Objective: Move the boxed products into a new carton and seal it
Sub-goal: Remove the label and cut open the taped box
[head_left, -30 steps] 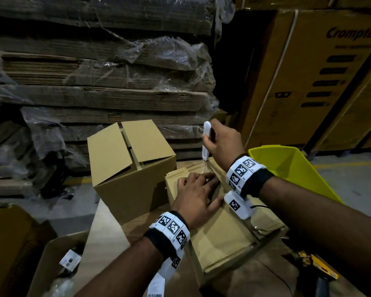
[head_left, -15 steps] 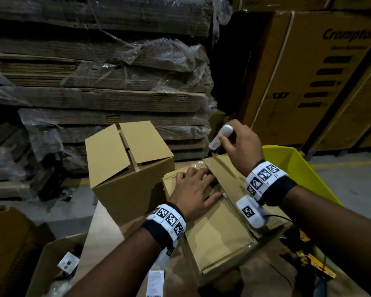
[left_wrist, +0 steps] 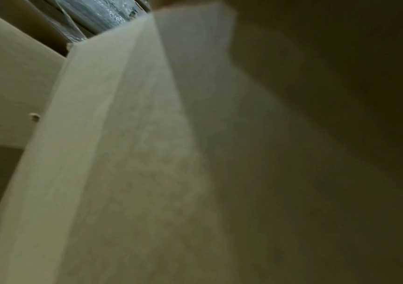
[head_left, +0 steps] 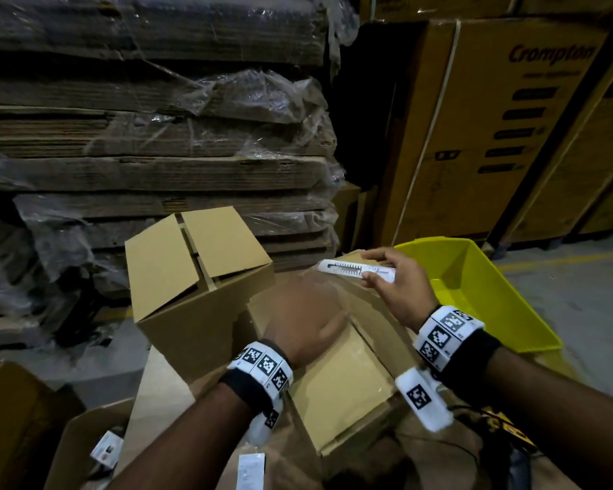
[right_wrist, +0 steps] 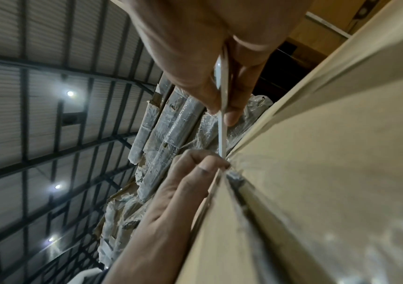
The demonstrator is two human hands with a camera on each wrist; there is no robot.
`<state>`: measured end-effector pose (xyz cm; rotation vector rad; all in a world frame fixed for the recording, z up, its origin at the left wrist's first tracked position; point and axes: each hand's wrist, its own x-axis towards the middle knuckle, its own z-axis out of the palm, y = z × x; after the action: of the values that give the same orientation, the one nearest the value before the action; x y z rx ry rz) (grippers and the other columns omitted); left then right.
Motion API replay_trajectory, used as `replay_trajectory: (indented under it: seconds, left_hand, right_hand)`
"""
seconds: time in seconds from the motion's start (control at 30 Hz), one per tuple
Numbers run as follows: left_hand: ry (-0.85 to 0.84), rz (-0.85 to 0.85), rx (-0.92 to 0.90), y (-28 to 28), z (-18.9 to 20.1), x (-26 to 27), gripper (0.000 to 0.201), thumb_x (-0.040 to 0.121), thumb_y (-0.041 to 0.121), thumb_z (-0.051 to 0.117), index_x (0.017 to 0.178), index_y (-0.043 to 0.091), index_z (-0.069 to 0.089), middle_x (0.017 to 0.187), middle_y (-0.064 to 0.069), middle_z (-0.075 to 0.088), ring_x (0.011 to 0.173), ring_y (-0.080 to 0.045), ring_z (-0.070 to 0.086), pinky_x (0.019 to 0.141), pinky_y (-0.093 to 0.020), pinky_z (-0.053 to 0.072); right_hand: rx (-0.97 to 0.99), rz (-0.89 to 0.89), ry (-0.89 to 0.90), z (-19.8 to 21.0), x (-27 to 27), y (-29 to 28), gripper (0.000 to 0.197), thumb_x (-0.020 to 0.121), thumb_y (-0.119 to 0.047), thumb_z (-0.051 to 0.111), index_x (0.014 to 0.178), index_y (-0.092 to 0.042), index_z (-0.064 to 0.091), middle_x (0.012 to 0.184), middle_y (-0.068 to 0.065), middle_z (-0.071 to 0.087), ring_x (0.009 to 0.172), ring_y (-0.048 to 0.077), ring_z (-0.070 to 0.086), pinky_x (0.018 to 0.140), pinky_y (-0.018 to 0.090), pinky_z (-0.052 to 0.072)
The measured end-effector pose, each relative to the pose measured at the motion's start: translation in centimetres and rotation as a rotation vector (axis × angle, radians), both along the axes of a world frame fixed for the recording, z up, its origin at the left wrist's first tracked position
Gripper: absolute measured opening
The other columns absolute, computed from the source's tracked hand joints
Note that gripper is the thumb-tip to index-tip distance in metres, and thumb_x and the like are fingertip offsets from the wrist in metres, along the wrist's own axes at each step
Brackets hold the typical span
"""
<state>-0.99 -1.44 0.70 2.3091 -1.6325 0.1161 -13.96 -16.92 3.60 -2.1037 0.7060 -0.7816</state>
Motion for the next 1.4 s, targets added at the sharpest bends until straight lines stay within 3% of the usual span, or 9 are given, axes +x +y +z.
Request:
replay_trajectory:
  seconds: [0.07, 0.13, 0.3, 0.67, 0.73, 0.83, 0.93, 1.2, 1.4]
  left_hand:
    - [-0.006, 0.002, -0.002, 0.1, 0.0, -0.1, 0.047, 0.091, 0.068, 0.032, 0.119, 0.036, 0.052, 0.138, 0.005, 0.039, 0.122, -0.015, 0.034, 0.098, -0.042, 0.030]
    - [0.000, -0.003, -0.001, 0.1, 0.0, -0.1, 0.047, 0.091, 0.068, 0.033, 0.120, 0.037, 0.052, 0.135, 0.006, 0.039, 0.120, -0.014, 0.034, 0.098, -0.040, 0.030]
    - [0.009, 0.004, -0.017, 0.0, 0.0, -0.3, 0.047, 0.091, 0.069, 0.032, 0.120, 0.037, 0.052, 0.129, 0.006, 0.041, 0.117, -0.013, 0.035, 0.097, -0.040, 0.032]
    - [0.009, 0.003, -0.048, 0.0, 0.1, -0.3, 0.043, 0.091, 0.066, 0.035, 0.113, 0.035, 0.053, 0.119, 0.006, 0.042, 0.111, -0.014, 0.038, 0.095, -0.043, 0.036]
    - [0.003, 0.001, -0.052, 0.0, 0.2, -0.3, 0.042, 0.091, 0.064, 0.036, 0.117, 0.035, 0.052, 0.119, 0.006, 0.042, 0.110, -0.015, 0.038, 0.095, -0.042, 0.036]
    - [0.005, -0.009, -0.061, -0.1, 0.2, -0.4, 0.042, 0.092, 0.061, 0.038, 0.124, 0.035, 0.047, 0.120, 0.006, 0.042, 0.110, -0.014, 0.038, 0.095, -0.041, 0.035]
    - [0.000, -0.012, -0.068, -0.2, 0.3, -0.4, 0.042, 0.092, 0.059, 0.038, 0.124, 0.034, 0.047, 0.117, 0.005, 0.042, 0.107, -0.014, 0.038, 0.094, -0.041, 0.035]
    - [0.068, -0.009, -0.108, 0.2, 0.5, -0.2, 0.033, 0.093, 0.058, 0.039, 0.111, 0.034, 0.053, 0.113, 0.006, 0.039, 0.104, -0.012, 0.035, 0.093, -0.041, 0.035]
    - [0.158, -0.054, -0.139, 0.3, 0.6, 0.0, 0.032, 0.093, 0.057, 0.038, 0.113, 0.034, 0.051, 0.126, 0.009, 0.042, 0.115, -0.009, 0.034, 0.100, -0.048, 0.034]
  right_hand:
    - [-0.011, 0.018, -0.001, -0.2, 0.3, 0.2, 0.025, 0.084, -0.012, 0.071, 0.106, -0.025, 0.068, 0.106, -0.009, 0.068, 0.098, 0.010, 0.064, 0.093, 0.037, 0.051]
    - [0.062, 0.026, -0.005, 0.2, 0.6, 0.7, 0.024, 0.087, -0.006, 0.066, 0.109, -0.016, 0.068, 0.103, -0.004, 0.068, 0.092, 0.012, 0.066, 0.091, 0.035, 0.053]
    - [0.166, 0.064, 0.083, 0.6, 1.1, 1.6, 0.026, 0.095, -0.008, 0.055, 0.118, -0.016, 0.065, 0.075, 0.011, 0.072, 0.056, 0.018, 0.066, 0.062, 0.041, 0.060]
    - [0.076, 0.077, 0.267, 1.6, 1.6, 2.2, 0.027, 0.098, -0.015, 0.051, 0.120, -0.019, 0.066, 0.059, 0.000, 0.063, 0.044, 0.009, 0.056, 0.052, 0.031, 0.055]
    - [-0.101, 0.092, 0.351, 2.7, 1.7, 2.6, 0.027, 0.096, -0.017, 0.052, 0.117, -0.021, 0.068, 0.072, -0.001, 0.070, 0.056, 0.014, 0.063, 0.062, 0.029, 0.054]
    - [-0.445, 0.121, 0.522, 3.8, 1.6, 3.2, 0.030, 0.094, -0.020, 0.052, 0.119, -0.025, 0.067, 0.103, 0.003, 0.073, 0.092, 0.024, 0.066, 0.077, 0.031, 0.047]
    - [-0.568, 0.110, 0.575, 3.7, 1.9, 3.6, 0.029, 0.092, -0.022, 0.051, 0.117, -0.025, 0.066, 0.102, 0.005, 0.071, 0.094, 0.025, 0.064, 0.074, 0.030, 0.044]
    - [-0.299, 0.132, 0.571, 3.9, 1.2, 0.9, 0.028, 0.091, -0.021, 0.056, 0.116, -0.026, 0.069, 0.118, -0.002, 0.069, 0.110, 0.022, 0.062, 0.092, 0.034, 0.049]
    - [-0.221, 0.045, 0.578, 3.0, -2.7, 1.7, 0.030, 0.101, -0.027, 0.039, 0.122, -0.014, 0.056, 0.119, 0.011, 0.061, 0.110, 0.030, 0.057, 0.084, 0.036, 0.043]
